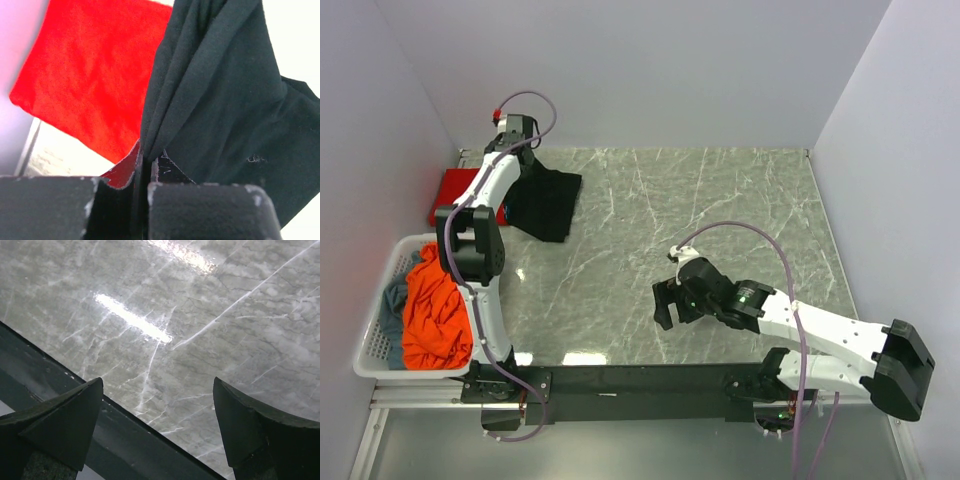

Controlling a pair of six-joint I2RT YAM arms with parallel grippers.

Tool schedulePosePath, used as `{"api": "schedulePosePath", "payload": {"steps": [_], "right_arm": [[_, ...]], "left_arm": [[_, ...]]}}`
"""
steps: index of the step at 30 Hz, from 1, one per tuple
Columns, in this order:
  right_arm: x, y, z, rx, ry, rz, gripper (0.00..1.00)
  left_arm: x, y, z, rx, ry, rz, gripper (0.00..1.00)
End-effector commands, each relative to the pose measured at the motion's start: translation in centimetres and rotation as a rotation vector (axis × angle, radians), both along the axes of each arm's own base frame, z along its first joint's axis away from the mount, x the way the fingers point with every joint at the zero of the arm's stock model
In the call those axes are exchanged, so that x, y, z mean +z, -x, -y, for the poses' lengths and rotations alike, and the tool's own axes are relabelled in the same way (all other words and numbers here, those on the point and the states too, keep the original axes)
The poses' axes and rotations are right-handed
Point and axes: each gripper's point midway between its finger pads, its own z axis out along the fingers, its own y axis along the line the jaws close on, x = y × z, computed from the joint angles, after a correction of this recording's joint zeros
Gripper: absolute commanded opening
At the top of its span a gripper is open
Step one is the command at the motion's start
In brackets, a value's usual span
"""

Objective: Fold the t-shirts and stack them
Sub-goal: Neatly place the folded tshirt to the corner

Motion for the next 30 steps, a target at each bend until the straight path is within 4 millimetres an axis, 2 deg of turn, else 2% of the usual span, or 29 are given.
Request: {"api": "schedulePosePath", "payload": {"steps": [1,5,9,15,23,24,30], "right_arm": [[0.3,-1.1,-0.1,-0.001,0.014,0.035,0.96],[0.3,-1.7,0.0,-0.013,0.04,0.046,0.96],[0.4,-2.0,-0.3,-0.008,0.034,0.042,0.96],[0.1,-2.3,-0.1,-0.006,0.05,0.053,0.95],[0.9,-2.7,-0.1,-0.007,0.039,0.067,0.95],[1.1,-2.7,-0.1,-0.009,0.033,0.067,0.95],[0.8,-2.8,0.3,-0.032,0.036,0.064,0.95]], "left_arm": [[3.9,-2.4,-1.8,0.02,-0.058,0.11,0.01],[4.4,-3.0,-3.4,0.045,-0.103,0.112,0.01],[6.0,-3.4,-4.5,0.05,-0.129,0.129,0.01],[7.6,-3.3,-4.9,0.043,-0.155,0.141,0.01],[9.0,-2.9,-5.7,0.025,-0.205,0.111,0.01],[9.3,-2.7,-7.1,0.05,-0.219,0.112,0.01],[9.8,-2.5,-8.7,0.07,-0.245,0.103,0.01]]}}
